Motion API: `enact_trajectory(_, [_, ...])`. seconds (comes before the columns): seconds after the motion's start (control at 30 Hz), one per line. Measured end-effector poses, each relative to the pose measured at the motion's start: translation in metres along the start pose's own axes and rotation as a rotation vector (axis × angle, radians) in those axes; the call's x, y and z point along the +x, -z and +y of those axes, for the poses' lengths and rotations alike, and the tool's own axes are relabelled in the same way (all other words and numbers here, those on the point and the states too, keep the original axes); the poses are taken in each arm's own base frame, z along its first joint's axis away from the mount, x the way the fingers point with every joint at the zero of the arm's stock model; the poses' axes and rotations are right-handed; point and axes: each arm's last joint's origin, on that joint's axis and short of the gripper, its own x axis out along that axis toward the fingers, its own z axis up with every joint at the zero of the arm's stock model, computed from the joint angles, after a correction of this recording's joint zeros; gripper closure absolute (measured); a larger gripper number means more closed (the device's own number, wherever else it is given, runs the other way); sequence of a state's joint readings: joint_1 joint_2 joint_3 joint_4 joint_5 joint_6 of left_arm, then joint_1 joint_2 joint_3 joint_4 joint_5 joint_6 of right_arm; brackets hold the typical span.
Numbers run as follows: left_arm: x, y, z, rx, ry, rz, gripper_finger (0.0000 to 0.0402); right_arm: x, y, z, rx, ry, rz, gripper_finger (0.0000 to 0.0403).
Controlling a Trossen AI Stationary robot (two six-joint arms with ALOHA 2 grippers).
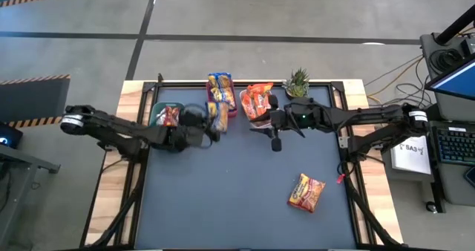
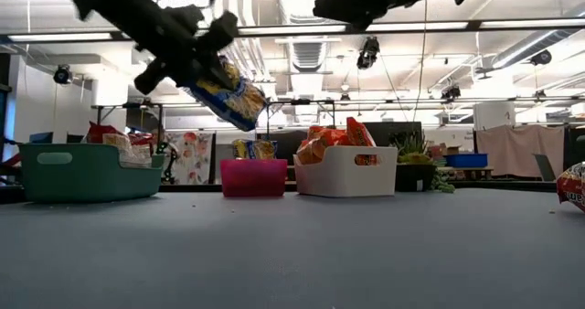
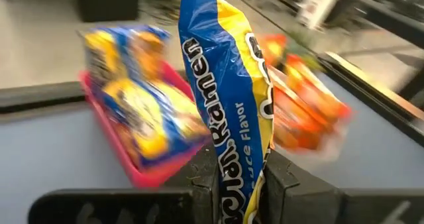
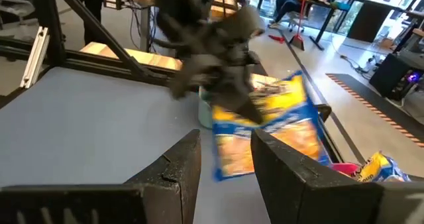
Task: Sort Maruchan noodles
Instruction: Put the blue noodle pack in the red bin
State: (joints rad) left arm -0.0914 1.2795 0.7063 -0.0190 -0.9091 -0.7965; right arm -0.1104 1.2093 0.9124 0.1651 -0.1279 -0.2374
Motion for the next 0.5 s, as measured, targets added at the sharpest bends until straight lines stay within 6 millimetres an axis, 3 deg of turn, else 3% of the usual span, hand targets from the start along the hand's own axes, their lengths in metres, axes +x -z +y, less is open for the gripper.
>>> enact_trajectory(0.13, [0.027,-0.018,0.018,-0.041,-0.077,-0.027,0.0362,-0.005,0.003,0.001,-0.002,0.0,0.002,0.0286])
enact_trajectory(0.33, [0.07,-0.038,0.045,-0.098,-0.031,0.032,0.0362,-0.006,0.008,0.002,0.002,0.024,0.018,0.0293])
enact_trajectory(0.5, [0.09,-0.043,0.065,-0.117,-0.077,0.052,0.0362,-0.006,0.009,0.002,0.033,0.022,0.022,0.0293])
